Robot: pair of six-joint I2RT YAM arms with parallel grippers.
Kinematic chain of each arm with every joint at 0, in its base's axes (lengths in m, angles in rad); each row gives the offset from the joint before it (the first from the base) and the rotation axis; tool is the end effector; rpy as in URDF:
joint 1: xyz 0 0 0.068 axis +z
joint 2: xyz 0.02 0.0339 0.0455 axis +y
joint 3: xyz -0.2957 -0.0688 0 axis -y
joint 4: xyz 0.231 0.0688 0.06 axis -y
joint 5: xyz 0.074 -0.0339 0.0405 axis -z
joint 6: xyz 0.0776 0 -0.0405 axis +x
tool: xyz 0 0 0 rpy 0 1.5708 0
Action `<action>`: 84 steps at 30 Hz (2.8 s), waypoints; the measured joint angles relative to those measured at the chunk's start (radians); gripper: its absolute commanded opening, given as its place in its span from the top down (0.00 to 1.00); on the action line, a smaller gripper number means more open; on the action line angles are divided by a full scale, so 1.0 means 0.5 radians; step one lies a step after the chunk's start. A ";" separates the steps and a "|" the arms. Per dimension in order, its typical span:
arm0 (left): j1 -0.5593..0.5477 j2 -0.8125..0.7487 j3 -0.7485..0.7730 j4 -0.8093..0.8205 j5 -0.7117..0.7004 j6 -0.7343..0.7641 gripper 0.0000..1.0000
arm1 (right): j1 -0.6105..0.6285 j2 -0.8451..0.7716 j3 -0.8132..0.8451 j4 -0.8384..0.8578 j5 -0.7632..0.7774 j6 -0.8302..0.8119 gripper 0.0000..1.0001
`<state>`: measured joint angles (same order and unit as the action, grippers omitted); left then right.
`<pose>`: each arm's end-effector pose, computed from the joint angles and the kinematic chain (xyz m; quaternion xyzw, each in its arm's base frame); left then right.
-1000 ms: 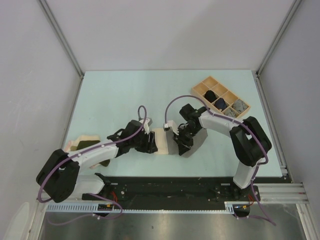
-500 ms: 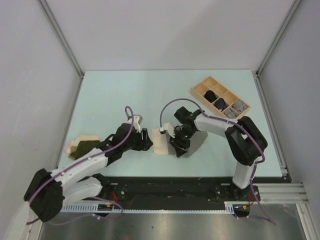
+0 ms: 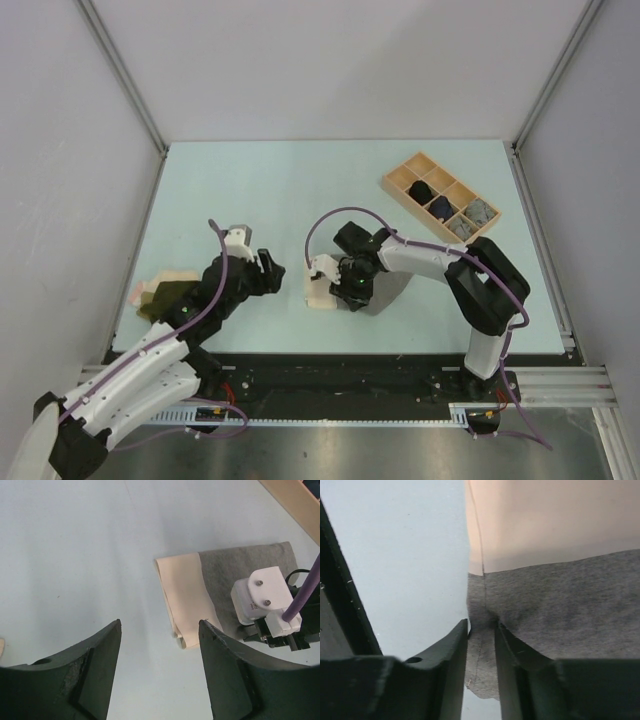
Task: Roll the underwear
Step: Fold the underwear at the center of the board.
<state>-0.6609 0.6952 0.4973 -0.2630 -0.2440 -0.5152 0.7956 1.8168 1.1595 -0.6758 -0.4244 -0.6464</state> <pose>0.1417 -0.0864 0.2499 -0.0025 0.8460 -0.2041 0.4925 0.2191 0.2692 0.1660 -0.6595 0.7126 0.2172 0.1000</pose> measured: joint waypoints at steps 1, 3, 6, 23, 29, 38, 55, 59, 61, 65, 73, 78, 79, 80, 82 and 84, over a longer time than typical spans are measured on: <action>0.000 -0.001 0.000 -0.011 -0.011 0.000 0.32 | 0.001 0.000 0.000 0.009 0.022 0.000 0.76; 0.000 0.009 0.000 -0.025 -0.023 0.000 0.32 | 0.005 0.000 0.000 0.024 0.053 0.005 0.83; 0.000 0.040 0.000 -0.027 -0.023 0.002 0.32 | 0.007 -0.002 0.000 0.042 0.072 0.015 0.88; 0.000 0.114 0.000 0.045 0.137 0.092 0.23 | -0.072 -0.034 0.001 0.127 -0.113 0.107 0.61; 0.001 0.113 0.012 0.151 0.222 0.282 0.00 | -0.244 -0.036 0.063 -0.072 -0.477 0.027 0.57; 0.002 0.568 0.364 0.137 0.793 0.885 0.11 | -0.780 -0.095 0.233 -0.449 -0.755 -0.486 0.52; -0.146 0.549 -0.002 0.182 1.310 2.355 0.10 | -0.584 -0.455 -0.424 -0.274 -0.761 -1.675 0.38; -0.213 0.758 -0.002 0.246 1.295 2.474 0.17 | -0.491 -0.456 -0.544 -0.114 -0.688 -1.701 0.38; -0.240 0.872 -0.002 0.259 1.276 2.522 0.21 | -0.491 -0.464 -0.583 -0.044 -0.662 -1.703 0.38; -0.261 1.063 -0.001 0.286 1.215 2.606 0.24 | -0.478 -0.490 -0.636 0.075 -0.622 -1.707 0.38; -0.267 1.223 0.020 0.411 1.102 2.676 0.24 | -0.339 -0.508 -0.723 0.275 -0.499 -1.715 0.43; -0.267 1.289 0.043 0.494 1.060 2.712 0.38 | -0.310 -0.537 -0.762 0.359 -0.467 -1.714 0.58; -0.267 1.304 0.050 0.505 1.054 2.718 0.40 | -0.311 -0.538 -0.764 0.365 -0.466 -1.714 0.61; -0.267 1.316 0.052 0.514 1.048 2.729 0.41 | -0.311 -0.538 -0.767 0.377 -0.453 -1.712 0.64; -0.268 1.328 0.052 0.525 1.032 2.743 0.45 | -0.311 -0.538 -0.771 0.391 -0.440 -1.711 0.71; -0.268 1.337 0.052 0.532 1.021 2.760 0.49 | -0.311 -0.538 -0.774 0.405 -0.424 -1.710 0.76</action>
<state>-0.7948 1.3640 0.5232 0.0029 0.2665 0.8650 0.6399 1.5478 0.7723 -0.4732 -0.6365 -1.5013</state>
